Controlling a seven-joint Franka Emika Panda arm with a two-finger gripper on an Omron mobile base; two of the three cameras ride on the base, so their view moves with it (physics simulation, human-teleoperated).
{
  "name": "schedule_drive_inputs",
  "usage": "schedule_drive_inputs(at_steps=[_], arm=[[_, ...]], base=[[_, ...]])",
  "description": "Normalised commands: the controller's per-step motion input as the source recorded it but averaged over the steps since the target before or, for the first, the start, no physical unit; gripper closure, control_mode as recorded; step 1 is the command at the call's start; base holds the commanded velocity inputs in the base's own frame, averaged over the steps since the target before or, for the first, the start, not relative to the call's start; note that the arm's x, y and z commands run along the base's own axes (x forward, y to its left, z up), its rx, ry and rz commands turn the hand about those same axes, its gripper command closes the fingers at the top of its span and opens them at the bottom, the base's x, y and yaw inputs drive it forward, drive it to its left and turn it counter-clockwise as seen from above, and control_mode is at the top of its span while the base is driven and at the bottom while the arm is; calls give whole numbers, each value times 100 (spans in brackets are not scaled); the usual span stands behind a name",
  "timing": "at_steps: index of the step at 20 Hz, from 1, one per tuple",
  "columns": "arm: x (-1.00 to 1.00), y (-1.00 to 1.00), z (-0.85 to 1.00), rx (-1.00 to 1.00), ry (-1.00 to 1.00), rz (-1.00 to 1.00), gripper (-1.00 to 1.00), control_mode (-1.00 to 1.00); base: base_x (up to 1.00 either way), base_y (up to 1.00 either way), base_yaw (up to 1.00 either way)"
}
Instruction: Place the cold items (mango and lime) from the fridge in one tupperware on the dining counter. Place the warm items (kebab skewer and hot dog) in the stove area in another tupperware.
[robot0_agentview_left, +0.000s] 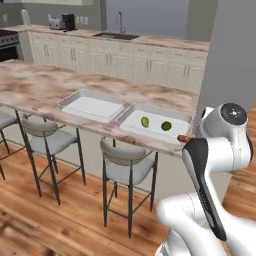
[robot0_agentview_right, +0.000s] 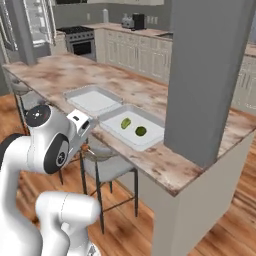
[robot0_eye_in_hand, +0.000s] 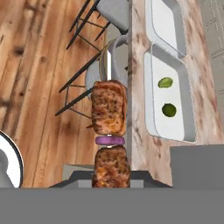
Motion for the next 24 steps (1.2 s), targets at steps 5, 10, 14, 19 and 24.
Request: schedule_drive_inputs(at_steps=[5,10,14,19,24], arm=[[0,0,0,0,0,0,100,100],[0,0,0,0,0,0,100,100],[0,0,0,0,0,0,100,100],[0,0,0,0,0,0,100,100],[0,0,0,0,0,0,100,100]], base=[[13,100,-46],[16,100,-48],[26,96,-40],[27,85,-31],[37,64,-26]])
